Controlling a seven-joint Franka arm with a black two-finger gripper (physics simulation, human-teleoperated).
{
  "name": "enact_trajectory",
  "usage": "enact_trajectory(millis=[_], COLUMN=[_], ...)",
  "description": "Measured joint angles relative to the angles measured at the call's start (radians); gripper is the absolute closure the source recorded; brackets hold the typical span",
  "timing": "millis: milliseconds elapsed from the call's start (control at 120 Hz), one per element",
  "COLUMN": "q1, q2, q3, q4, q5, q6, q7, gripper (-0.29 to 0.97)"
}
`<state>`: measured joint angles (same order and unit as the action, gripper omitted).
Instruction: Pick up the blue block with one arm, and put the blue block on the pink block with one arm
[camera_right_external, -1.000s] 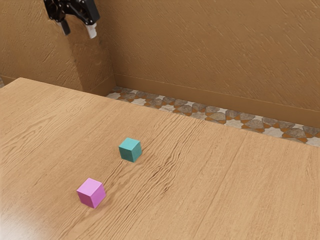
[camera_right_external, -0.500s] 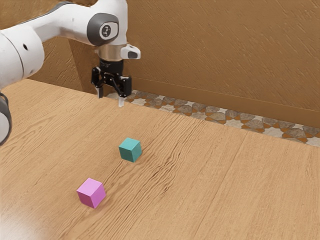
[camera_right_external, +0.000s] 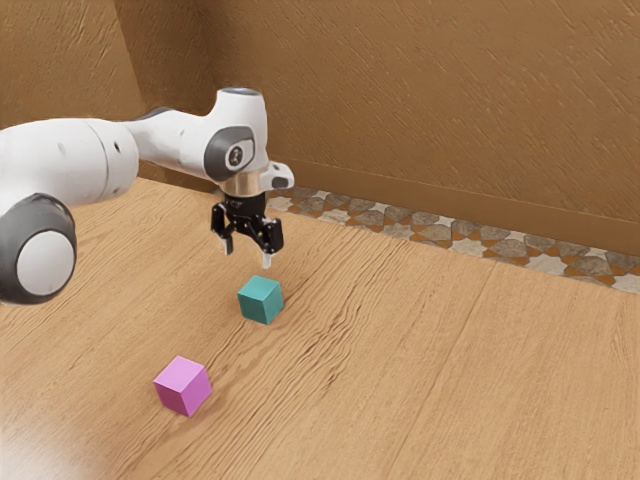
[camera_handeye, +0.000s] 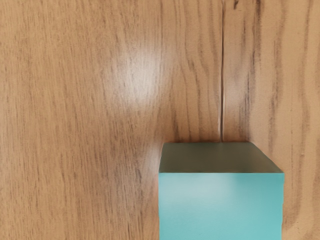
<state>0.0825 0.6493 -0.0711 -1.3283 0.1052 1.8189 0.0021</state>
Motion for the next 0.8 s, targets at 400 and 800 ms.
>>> enact_trajectory(millis=[400, 800], q1=[-0.032, -0.038], q2=[0.056, 0.02], q3=[0.023, 0.025], q4=[-0.011, -0.119], q5=[-0.028, -0.027], q6=[0.169, 0.208], q7=[0.022, 0.036], gripper=[0.0, 0.0])
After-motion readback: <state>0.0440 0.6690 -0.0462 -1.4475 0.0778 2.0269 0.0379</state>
